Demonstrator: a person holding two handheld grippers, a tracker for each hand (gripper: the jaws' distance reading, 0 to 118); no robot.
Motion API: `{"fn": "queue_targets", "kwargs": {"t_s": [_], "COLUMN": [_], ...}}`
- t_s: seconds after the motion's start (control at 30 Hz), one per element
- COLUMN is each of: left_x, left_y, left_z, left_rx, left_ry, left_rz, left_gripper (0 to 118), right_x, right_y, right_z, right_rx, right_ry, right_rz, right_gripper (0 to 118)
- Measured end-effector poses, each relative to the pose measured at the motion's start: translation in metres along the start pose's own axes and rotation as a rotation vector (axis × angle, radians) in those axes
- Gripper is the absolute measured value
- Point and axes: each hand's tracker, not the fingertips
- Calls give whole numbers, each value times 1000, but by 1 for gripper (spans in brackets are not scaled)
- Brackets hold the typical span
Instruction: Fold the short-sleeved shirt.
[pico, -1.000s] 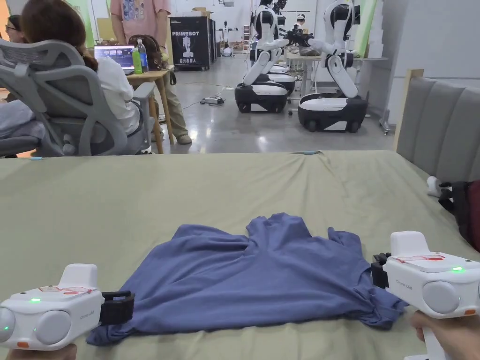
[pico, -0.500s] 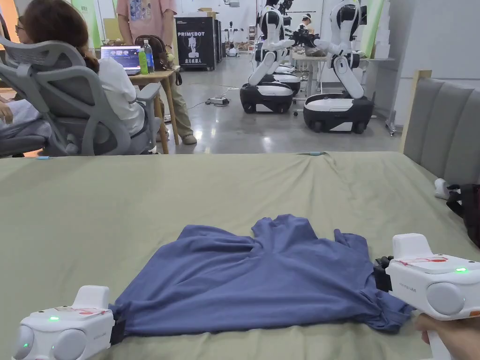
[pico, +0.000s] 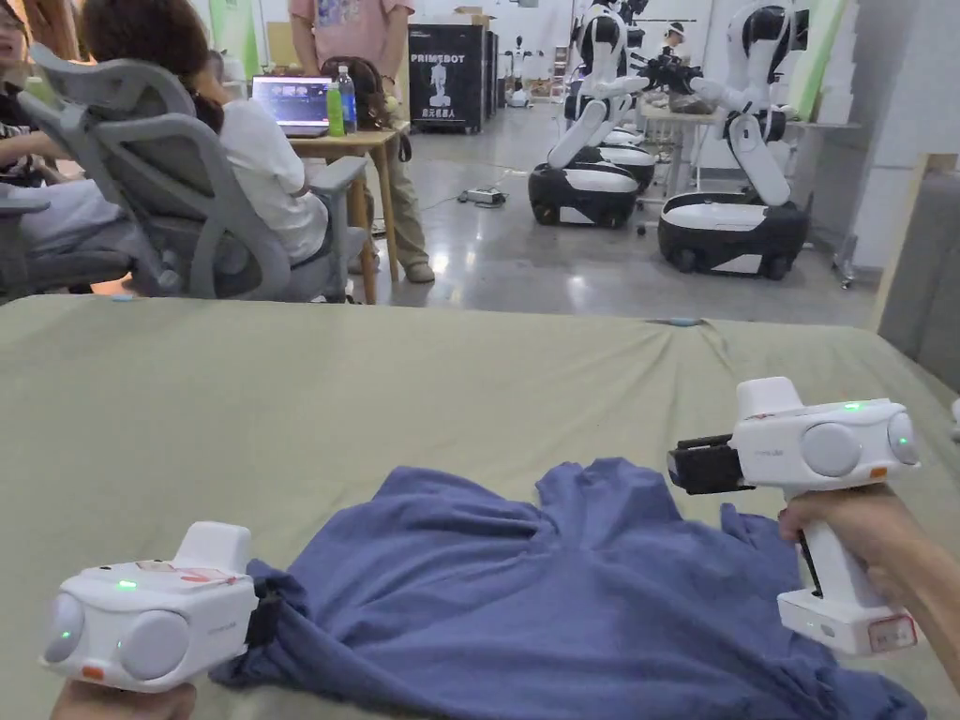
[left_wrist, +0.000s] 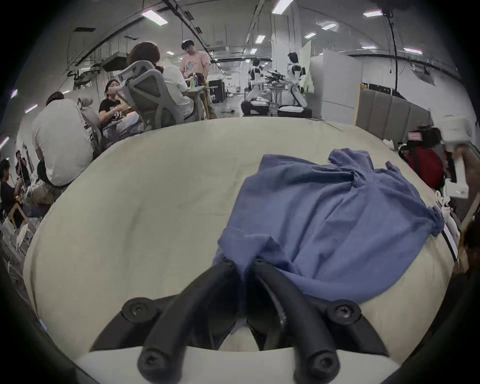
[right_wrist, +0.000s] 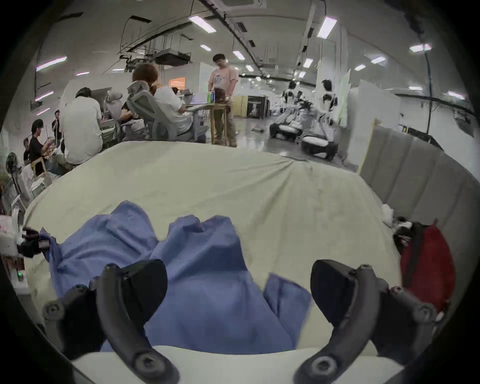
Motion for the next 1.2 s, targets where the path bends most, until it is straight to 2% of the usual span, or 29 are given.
{"fn": "queue_targets", "kwargs": {"t_s": [0.13,0.17,0.3,0.33,0.43,0.47,0.5,0.53,0.6,0.67,0.7,0.8,0.87,0.93,1.1,1.2], "left_x": [-5,-5,-6,-6,-3,-3,-1,-2,-4,-2,-4,-6,-10,-12,-9,-6], "left_y": [4,4,7,8,8,9,8,9,13,20,28,62,92,131,227,287], "left_z": [-20,-22,-31,-33,-37,-39,-39,-39,-38,-31,-27,-6,10,25,61,82], "left_rx": [-13,-12,-6,-8,0,1,0,-1,-2,6,24,93,159,211,321,396], "left_ry": [-14,-19,-34,-36,-35,-31,-25,-25,-28,-24,-15,25,-6,1,48,10], "left_rz": [7,6,28,30,10,1,-9,-7,-3,-2,3,15,-2,-16,-44,-67], "left_gripper": [3,3,3,3,3,3,3,3,3,3,3,3,3,3,3,3], "right_x": [-6,4,3,3,-2,-4,-5,-4,-4,-2,-14,-8,1,10,50,66], "right_y": [7,3,-14,-19,-31,-29,-26,-23,-16,-4,-2,28,54,82,144,174], "right_z": [-51,-85,-148,-157,-160,-156,-151,-149,-143,-129,-89,-39,-7,35,121,167], "right_rx": [-105,-142,-306,-324,-302,-298,-290,-283,-274,-269,-217,-101,-40,39,193,323], "right_ry": [8,-51,-111,-92,4,-22,-1,38,0,-10,-33,-62,-120,-221,-333,-449], "right_rz": [37,6,83,87,58,68,71,90,125,110,98,105,128,159,94,121], "right_gripper": [111,110,109,103,72,63,42,0,0,0,0,1,1,1,1,1]}}
